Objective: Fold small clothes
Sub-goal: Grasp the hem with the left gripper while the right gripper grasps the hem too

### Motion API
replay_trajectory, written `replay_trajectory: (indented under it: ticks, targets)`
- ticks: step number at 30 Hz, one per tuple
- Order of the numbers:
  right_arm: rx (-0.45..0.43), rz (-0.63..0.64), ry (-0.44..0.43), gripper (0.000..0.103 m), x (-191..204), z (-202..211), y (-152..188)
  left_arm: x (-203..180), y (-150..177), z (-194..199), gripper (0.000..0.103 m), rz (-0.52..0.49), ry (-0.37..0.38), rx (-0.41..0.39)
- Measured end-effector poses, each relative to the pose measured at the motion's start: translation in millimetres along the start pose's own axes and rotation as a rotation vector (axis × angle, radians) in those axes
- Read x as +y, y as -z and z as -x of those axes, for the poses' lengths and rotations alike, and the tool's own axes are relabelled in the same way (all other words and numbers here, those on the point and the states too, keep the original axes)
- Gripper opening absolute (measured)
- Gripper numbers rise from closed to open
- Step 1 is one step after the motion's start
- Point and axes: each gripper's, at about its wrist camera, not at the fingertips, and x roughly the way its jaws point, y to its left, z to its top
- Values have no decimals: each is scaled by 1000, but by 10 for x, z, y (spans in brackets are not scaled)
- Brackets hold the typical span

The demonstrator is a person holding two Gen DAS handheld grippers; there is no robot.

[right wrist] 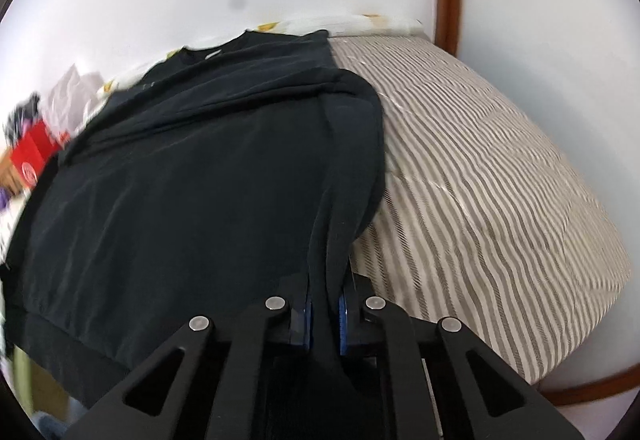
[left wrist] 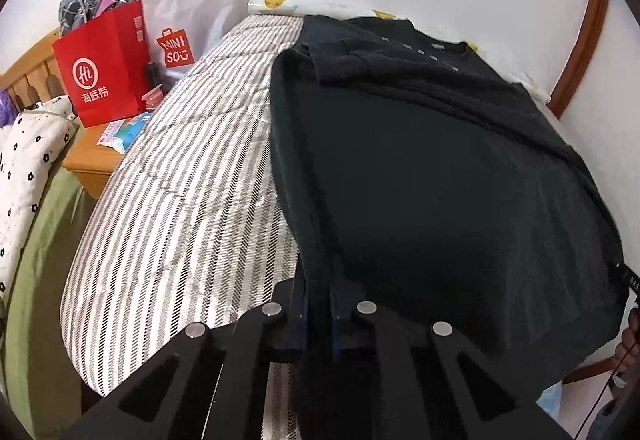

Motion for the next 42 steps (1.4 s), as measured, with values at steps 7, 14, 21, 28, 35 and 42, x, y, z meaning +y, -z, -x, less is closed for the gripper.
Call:
replay_trajectory:
  ticks: [7,14,21,28,35,42]
  targets:
    - [-42,-1,-8,8,-45,268,56,49,55,266,7,15,41,-28]
    - [-84,5,-11,8,-107,622,163,-7,223,545,7,-13,90,-52]
    - [-108,-4,-20,8,-87,706,63,-25,144,630,7,-9,125,-84]
    - [-182,-14,-61,8,26,881,-344,-66,-208,720,7,-17,144,-146]
    - [-235,-25,-74,8,153,859,-838,-39,-730,686,7,26,132,-197]
    - [-262,-12,-73,8,331,691,-1344,-103,-1156,504,7,25,96,-214]
